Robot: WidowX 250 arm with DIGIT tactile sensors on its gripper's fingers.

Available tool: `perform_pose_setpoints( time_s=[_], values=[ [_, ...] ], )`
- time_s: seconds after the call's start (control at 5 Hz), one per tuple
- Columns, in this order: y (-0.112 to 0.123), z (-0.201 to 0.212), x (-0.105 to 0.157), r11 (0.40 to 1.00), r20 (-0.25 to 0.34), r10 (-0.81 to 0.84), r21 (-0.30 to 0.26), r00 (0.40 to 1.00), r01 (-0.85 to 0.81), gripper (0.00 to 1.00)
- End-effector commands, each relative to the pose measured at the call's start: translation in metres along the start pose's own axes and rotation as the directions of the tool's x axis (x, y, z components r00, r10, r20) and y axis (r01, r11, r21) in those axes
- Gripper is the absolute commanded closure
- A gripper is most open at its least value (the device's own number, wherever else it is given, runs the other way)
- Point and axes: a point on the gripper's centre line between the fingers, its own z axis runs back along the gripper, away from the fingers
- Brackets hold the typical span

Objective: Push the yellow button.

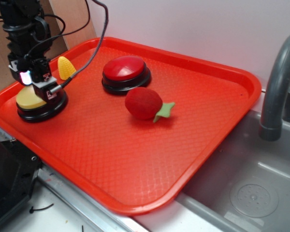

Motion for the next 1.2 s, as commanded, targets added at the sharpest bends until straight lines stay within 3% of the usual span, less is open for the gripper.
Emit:
perform_pose_setpoints(
  time_s=[0.0, 0.4, 0.6, 1.0],
  values=[
    [0.005, 0.037, 0.004, 0.998, 0.048, 0.034, 0.049, 0.998, -0.036, 0.00],
    [0.008, 0.048, 0.001, 0.997, 0.037, 0.056, 0.046, 0.998, -0.058, 0.00],
    [0.012, 0.057, -0.002, 0.994, 0.000, 0.097, 0.055, 0.995, -0.097, 0.00],
    [0.012, 0.068, -0.007, 0.992, 0.013, 0.109, 0.055, 0.994, -0.110, 0.00]
  ],
)
